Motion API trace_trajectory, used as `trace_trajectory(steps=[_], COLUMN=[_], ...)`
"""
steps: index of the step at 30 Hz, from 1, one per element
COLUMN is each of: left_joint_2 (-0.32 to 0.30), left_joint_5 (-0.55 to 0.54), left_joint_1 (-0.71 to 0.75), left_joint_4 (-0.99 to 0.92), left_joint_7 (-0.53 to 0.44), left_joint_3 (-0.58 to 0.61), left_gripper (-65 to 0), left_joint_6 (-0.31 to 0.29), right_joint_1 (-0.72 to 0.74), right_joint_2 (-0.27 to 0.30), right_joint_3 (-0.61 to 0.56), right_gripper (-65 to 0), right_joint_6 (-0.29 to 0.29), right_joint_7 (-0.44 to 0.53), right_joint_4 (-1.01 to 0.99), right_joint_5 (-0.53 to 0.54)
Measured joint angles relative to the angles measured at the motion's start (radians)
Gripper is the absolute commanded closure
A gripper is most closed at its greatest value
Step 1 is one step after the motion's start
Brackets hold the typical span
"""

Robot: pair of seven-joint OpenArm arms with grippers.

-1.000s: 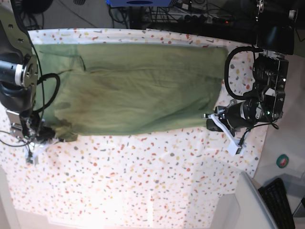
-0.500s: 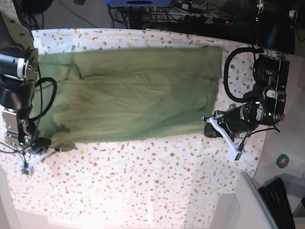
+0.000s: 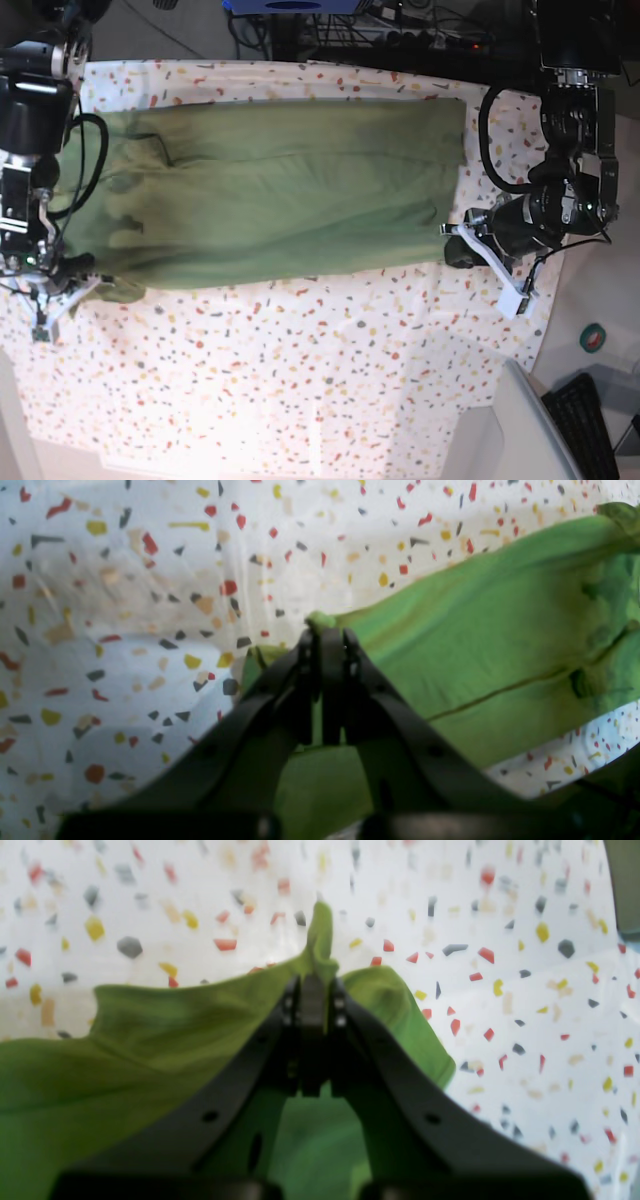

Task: Layout the t-shirt on the table in an organized manner, then fold the t-shirt properly
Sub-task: 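Drag the folded shirt strip toward the robot with both grippers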

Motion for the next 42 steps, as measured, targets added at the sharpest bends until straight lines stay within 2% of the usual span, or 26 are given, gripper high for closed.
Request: trace_trajectory(steps=[10,22,35,42], left_joint_2=[-0.004,-0.007,-0.006,-0.021], left_joint_5=[0.003,0.006,0.007,0.006], left_joint_1=[0.093,0.195,0.28,0.303], left_joint_4=[0.065,0.092,0.095,0.111], left_joint_7=[0.008,0.002,-0.001,-0.007], left_joint_3=[-0.002,-0.003,-0.002,-0.002], left_gripper=[0.0,0.0,0.0,0.0], left_joint_6=[0.0,0.0,0.0,0.0], right_joint_1=[-0.22,-0.416,-0.42,-0.421], right_joint_2=[-0.011,-0.008,-0.008,-0.019], right_joint_3=[0.002,0.003,0.005,0.089], right_gripper=[0.0,0.0,0.0,0.0], right_joint_6=[0.0,-0.008,-0.008,-0.007], right_joint_7=[-0.129,-0.138,-0.126,-0.127], right_joint_4=[0.259,0.391,0.395,0.396], right_joint_5=[-0.002,-0.002,0.002,0.002])
